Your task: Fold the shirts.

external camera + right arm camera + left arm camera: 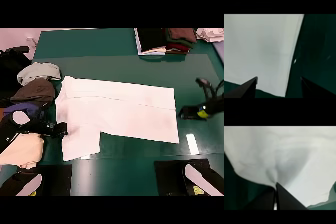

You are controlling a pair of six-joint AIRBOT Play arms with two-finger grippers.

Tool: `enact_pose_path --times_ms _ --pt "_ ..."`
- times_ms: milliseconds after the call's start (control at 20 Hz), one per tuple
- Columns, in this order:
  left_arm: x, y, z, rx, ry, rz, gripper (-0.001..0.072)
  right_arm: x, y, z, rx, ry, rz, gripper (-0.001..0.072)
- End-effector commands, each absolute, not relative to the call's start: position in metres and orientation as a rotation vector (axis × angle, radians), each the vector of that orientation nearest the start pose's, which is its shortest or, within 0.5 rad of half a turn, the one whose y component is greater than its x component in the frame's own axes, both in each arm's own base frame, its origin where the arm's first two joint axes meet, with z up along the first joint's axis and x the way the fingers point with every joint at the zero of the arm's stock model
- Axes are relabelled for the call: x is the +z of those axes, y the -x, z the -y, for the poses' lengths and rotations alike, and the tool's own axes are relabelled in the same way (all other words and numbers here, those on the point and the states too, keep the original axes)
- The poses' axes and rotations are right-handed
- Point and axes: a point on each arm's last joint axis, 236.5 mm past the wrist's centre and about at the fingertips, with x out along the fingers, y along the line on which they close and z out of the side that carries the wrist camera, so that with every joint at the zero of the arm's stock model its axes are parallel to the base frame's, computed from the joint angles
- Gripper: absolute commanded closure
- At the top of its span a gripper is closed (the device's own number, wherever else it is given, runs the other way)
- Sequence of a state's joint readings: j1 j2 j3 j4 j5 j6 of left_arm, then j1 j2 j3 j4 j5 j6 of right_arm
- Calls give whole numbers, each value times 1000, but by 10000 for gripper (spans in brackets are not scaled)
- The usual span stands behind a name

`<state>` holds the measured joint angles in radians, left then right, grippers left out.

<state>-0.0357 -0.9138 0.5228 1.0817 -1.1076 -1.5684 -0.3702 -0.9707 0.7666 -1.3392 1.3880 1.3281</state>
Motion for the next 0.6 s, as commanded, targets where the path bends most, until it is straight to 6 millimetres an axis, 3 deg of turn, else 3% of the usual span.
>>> enact_pose_path --times_ms 0,100,250,400,500,550 --pt "-54 -230 108 -239 460 -1435 682 -69 -167 28 -11 -545 -1658 102" --pt "-48 -238 108 -245 454 -1409 682 -84 -155 14 0 -626 -1671 131" --pt "-44 -241 108 -252 446 -1396 682 -95 -155 -2 28 -645 -1663 169" --pt "-44 -241 108 -255 442 -1395 682 -96 -164 -15 78 -585 -1650 397" --pt "-44 -240 107 -265 417 -1399 682 -92 -172 -17 107 -520 -1637 636" --pt "-40 -237 103 -269 386 -1416 683 -86 -176 -19 129 -492 -1636 698"
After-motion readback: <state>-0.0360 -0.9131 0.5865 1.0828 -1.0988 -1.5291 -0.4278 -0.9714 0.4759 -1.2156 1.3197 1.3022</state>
